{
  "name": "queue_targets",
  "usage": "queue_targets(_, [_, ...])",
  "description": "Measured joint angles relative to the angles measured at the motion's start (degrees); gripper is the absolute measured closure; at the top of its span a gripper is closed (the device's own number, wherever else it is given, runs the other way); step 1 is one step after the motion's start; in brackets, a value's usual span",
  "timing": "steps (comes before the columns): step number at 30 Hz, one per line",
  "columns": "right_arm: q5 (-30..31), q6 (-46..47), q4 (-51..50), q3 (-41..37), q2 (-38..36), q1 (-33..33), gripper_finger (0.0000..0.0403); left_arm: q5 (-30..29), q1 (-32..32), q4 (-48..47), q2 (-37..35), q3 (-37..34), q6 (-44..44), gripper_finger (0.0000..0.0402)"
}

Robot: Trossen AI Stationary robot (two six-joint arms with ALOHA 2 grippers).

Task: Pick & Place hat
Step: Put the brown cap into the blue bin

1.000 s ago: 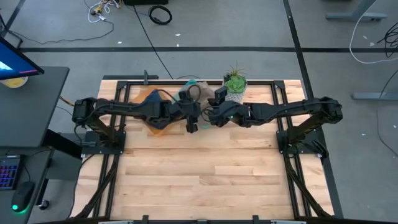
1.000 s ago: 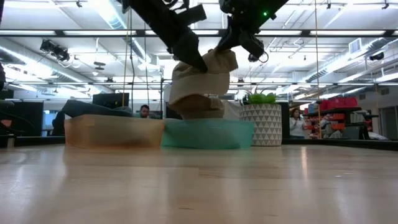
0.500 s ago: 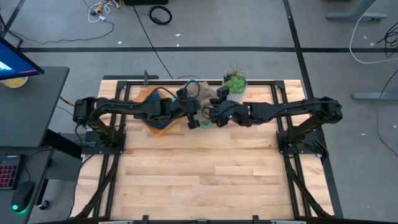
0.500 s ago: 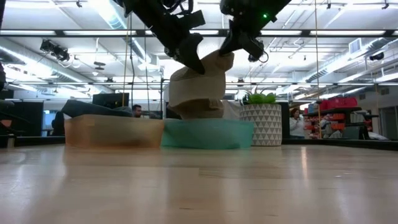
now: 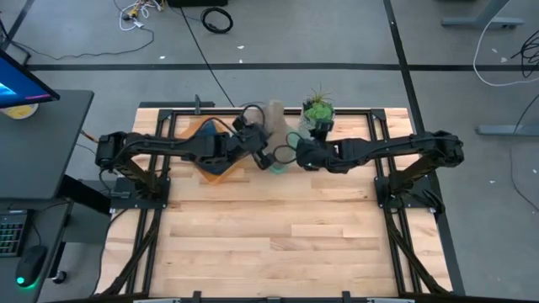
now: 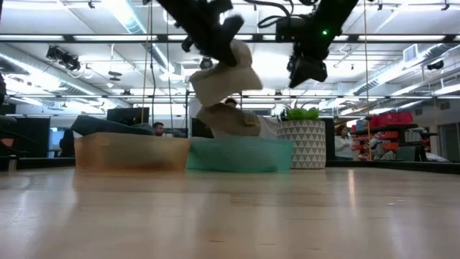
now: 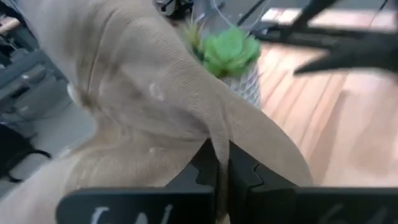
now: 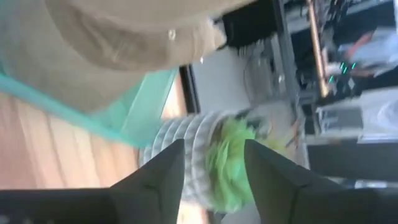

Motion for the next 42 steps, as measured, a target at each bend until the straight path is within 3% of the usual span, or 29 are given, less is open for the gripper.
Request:
queue_targets(10, [-0.02, 16.46, -11.76, 0.0, 0.0, 0.61, 0.0228, 0.17, 2.23, -4.04, 4.34, 2.26, -13.68, 0.039])
queue_targets(25, [-0.14, 17.98, -12.06, 0.0, 0.0, 0.66, 0.0248, -0.47, 8.55, -1.01, 20.52, 2.56, -24.99, 0.0387])
queue_targets(42, [-0.23, 17.65, -11.83, 0.01, 0.0, 0.66, 0.0248, 0.46, 7.74, 2.8, 13.82, 2.23, -25.12, 0.0386])
